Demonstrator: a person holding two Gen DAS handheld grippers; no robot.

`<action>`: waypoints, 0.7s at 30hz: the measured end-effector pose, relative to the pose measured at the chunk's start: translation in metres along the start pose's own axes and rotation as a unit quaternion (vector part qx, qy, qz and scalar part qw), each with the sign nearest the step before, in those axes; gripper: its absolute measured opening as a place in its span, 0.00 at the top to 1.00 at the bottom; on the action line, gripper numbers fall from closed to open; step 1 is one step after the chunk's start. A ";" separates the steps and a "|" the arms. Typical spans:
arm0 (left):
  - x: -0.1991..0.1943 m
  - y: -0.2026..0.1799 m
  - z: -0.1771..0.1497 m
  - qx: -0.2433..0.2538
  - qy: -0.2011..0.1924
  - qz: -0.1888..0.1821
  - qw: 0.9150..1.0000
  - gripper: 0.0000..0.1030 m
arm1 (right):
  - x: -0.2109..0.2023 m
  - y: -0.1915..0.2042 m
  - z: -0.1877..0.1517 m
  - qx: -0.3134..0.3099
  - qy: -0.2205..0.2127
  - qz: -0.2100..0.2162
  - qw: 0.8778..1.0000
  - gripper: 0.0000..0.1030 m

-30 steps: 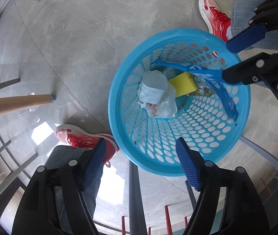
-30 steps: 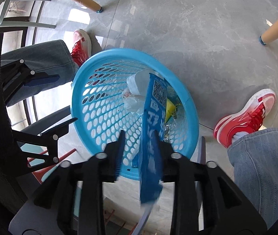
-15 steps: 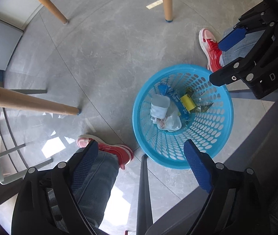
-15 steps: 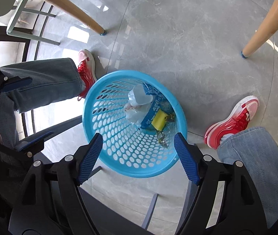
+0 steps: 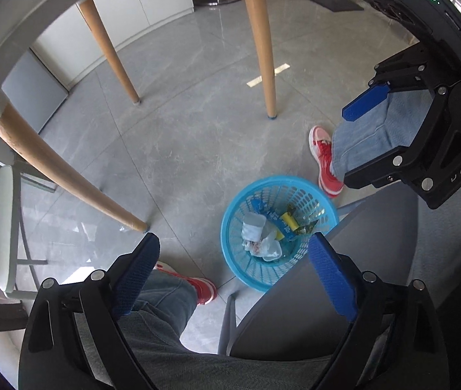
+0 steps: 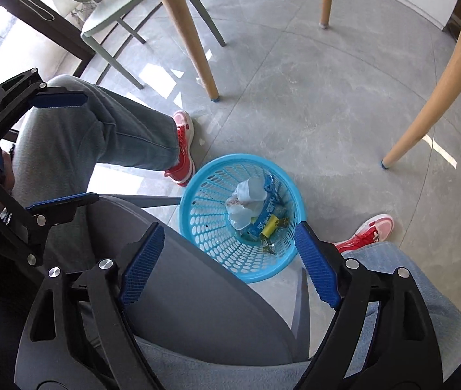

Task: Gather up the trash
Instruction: 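Raise both tools from the wastebasket back toward the table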

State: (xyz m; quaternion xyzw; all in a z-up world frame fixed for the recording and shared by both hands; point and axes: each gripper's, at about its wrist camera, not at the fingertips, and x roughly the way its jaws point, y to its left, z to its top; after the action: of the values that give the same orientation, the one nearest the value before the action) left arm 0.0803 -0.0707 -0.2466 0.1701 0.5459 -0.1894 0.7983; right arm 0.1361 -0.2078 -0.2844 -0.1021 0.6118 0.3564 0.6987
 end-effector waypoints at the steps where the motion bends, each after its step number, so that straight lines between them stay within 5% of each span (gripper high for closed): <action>1: -0.011 0.000 0.002 -0.001 -0.013 -0.004 1.000 0.10 | -0.012 0.006 -0.001 -0.009 -0.008 0.006 1.000 0.23; 12: -0.104 0.020 0.012 -0.044 -0.130 0.001 0.990 0.08 | -0.114 0.062 -0.007 -0.074 -0.086 0.031 0.993 0.18; 21: -0.144 0.045 0.021 -0.106 -0.205 0.035 0.972 0.08 | -0.188 0.063 0.006 -0.046 -0.221 0.008 0.974 0.08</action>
State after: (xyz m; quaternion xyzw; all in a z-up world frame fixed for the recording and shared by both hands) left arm 0.0710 -0.0243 -0.1014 0.0607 0.3813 -0.1337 0.9127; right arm 0.1021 -0.2289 -0.0897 -0.0479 0.4263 0.4037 0.8081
